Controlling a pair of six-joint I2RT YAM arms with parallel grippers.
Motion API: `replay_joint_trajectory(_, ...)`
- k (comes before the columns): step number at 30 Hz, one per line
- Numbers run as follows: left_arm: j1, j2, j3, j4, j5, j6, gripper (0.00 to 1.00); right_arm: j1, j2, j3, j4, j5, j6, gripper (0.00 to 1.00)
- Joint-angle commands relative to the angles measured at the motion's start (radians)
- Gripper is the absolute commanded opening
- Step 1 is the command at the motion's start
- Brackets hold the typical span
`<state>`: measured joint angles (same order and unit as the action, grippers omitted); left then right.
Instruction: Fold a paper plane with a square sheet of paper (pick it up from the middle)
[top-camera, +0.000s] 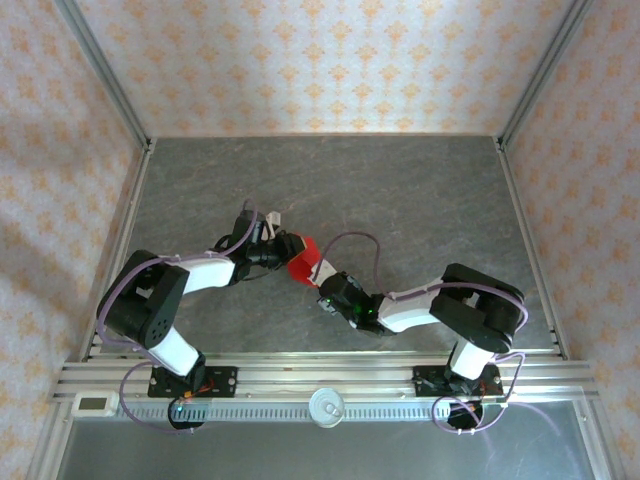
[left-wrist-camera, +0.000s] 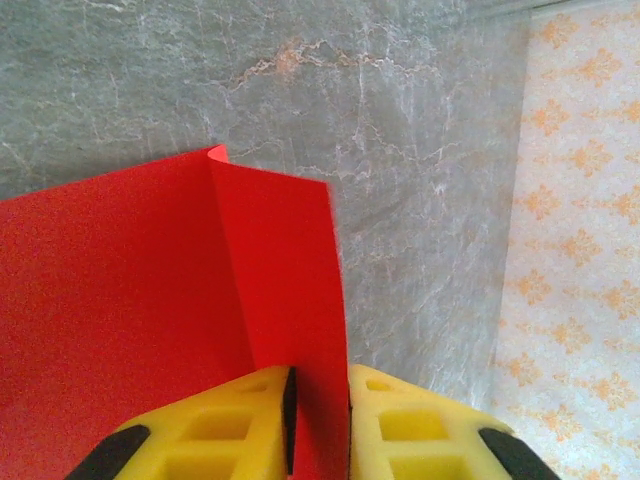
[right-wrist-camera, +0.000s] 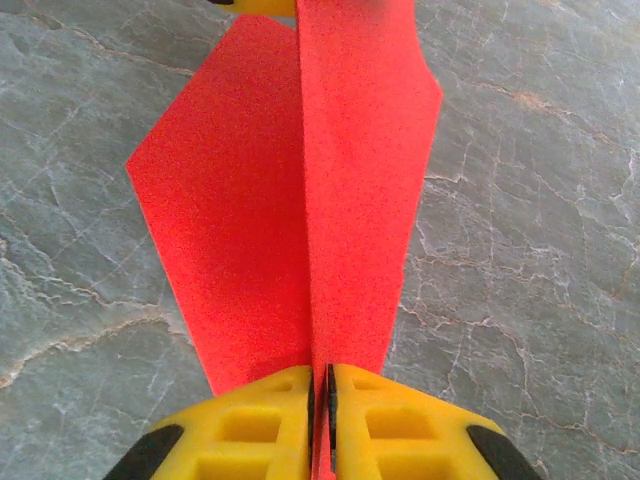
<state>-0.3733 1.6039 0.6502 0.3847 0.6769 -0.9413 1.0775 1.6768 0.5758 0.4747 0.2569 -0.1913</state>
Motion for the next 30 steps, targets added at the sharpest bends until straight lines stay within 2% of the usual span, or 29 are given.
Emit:
replay_joint_trajectory(1,-0.004,0.012,0.022,-0.02,0.018,0.018,0.19,0.004,0.013,0.024,0.024,0.005,0.01,0.11)
replay_joint_trajectory(10,-0.004,0.014,0.022,-0.024,0.012,0.018,0.19,0.004,0.009,0.015,0.033,-0.011,0.04,0.0)
replay_joint_trajectory(14,-0.003,0.0,0.017,-0.038,-0.009,0.023,0.2,-0.013,0.004,0.016,0.025,-0.064,0.086,0.0)
replay_joint_trajectory(17,-0.003,-0.025,0.026,-0.078,-0.046,0.044,0.34,-0.049,-0.017,0.002,0.041,-0.169,0.144,0.0)
replay_joint_trajectory(19,-0.003,-0.046,0.031,-0.111,-0.078,0.061,0.4,-0.082,-0.029,-0.004,0.05,-0.267,0.184,0.0)
replay_joint_trajectory(21,-0.003,-0.074,0.037,-0.153,-0.123,0.082,0.5,-0.115,-0.035,-0.008,0.066,-0.38,0.225,0.0)
replay_joint_trajectory(24,-0.001,-0.114,0.028,-0.175,-0.167,0.09,0.59,-0.151,-0.027,-0.004,0.078,-0.489,0.281,0.0)
replay_joint_trajectory(30,0.0,-0.151,0.021,-0.19,-0.19,0.098,0.65,-0.186,-0.003,0.007,0.074,-0.563,0.33,0.0)
